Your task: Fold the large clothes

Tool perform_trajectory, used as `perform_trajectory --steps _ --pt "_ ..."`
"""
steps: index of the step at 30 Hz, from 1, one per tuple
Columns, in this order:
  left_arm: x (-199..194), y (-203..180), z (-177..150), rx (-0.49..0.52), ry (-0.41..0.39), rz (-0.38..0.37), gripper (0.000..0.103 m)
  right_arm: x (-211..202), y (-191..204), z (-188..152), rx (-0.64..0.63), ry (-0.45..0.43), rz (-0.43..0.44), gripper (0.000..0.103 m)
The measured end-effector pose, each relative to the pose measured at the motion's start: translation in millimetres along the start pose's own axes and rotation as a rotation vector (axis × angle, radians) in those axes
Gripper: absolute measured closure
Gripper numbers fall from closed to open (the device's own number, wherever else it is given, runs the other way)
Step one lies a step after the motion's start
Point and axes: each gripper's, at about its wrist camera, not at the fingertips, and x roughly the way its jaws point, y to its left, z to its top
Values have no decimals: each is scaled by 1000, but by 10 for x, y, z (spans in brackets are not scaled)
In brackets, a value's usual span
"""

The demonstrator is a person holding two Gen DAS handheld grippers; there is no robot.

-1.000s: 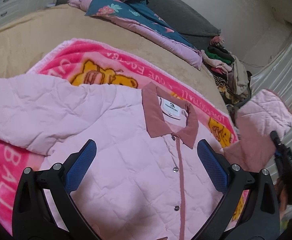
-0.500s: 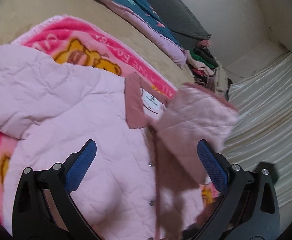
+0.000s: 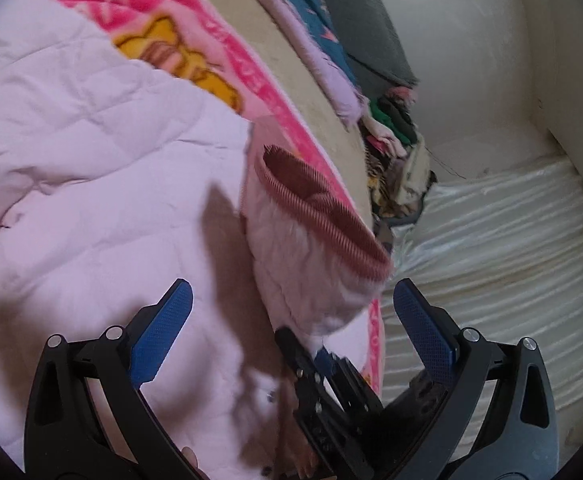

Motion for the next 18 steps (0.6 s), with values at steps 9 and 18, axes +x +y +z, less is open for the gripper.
perform_trajectory --steps 9,18 --pt "349 290 -83 -86 93 -5 9 -42 119 -134 -17 75 75 43" --pt "572 41 -247 148 55 237 49 -641 -475 -238 81 20 8 33"
